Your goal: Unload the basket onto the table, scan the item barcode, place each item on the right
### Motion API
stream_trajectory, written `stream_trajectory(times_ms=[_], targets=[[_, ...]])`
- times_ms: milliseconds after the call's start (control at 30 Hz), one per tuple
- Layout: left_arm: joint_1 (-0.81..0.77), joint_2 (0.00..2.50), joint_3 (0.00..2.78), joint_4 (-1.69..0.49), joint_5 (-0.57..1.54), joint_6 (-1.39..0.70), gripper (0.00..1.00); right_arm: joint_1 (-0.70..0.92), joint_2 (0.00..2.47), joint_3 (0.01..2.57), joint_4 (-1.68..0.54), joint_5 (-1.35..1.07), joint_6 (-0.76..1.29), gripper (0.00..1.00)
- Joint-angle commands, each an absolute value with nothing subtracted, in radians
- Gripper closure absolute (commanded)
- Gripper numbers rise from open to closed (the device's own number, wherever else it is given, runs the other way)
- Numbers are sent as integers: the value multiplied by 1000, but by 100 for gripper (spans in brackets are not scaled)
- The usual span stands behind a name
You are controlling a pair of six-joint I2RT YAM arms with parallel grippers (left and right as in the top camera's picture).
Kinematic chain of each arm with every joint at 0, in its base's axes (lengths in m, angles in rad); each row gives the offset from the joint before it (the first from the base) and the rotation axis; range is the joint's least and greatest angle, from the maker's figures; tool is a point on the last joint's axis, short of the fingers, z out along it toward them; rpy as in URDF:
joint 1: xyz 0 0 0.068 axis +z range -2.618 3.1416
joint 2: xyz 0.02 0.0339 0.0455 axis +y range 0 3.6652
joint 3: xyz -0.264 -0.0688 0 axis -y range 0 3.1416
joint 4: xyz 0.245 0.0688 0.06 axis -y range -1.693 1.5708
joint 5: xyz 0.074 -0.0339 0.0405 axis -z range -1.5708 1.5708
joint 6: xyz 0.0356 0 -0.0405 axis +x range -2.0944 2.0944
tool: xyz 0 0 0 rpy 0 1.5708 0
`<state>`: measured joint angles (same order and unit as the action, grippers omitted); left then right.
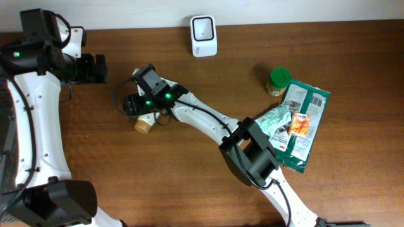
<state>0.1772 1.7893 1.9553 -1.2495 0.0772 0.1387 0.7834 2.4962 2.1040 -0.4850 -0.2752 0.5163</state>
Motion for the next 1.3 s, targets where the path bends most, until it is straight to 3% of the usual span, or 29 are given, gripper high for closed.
stream_trajectory(times_ms=[0,133,267,400,500,767,1100,1267], targets=[[180,1773,1964,-1251,81,152,1,713,2482,2101,-664,-261,525,22],[180,1773,1964,-1251,81,152,1,599,2389,2101,-977,-303,326,19],[180,1773,1964,-1251,81,152,1,563,2269,2158,-1135,-303,155,15],[180,1773,1964,-1251,81,152,1,416,2239,2138,-1322,-273,104,12],[180,1773,1964,-1251,81,152,1,338,2251,2000,-1277,-302,105,13],[180,1773,1964,-1251,81,152,1,364,2252,1730,-1032,-431,105,13],[180,1773,1964,-1251,81,152,1,435,2313,1693,-955,-467,113,14],[180,1773,1964,-1251,81,152,1,458,2315,1680,-921,-456,139,34]])
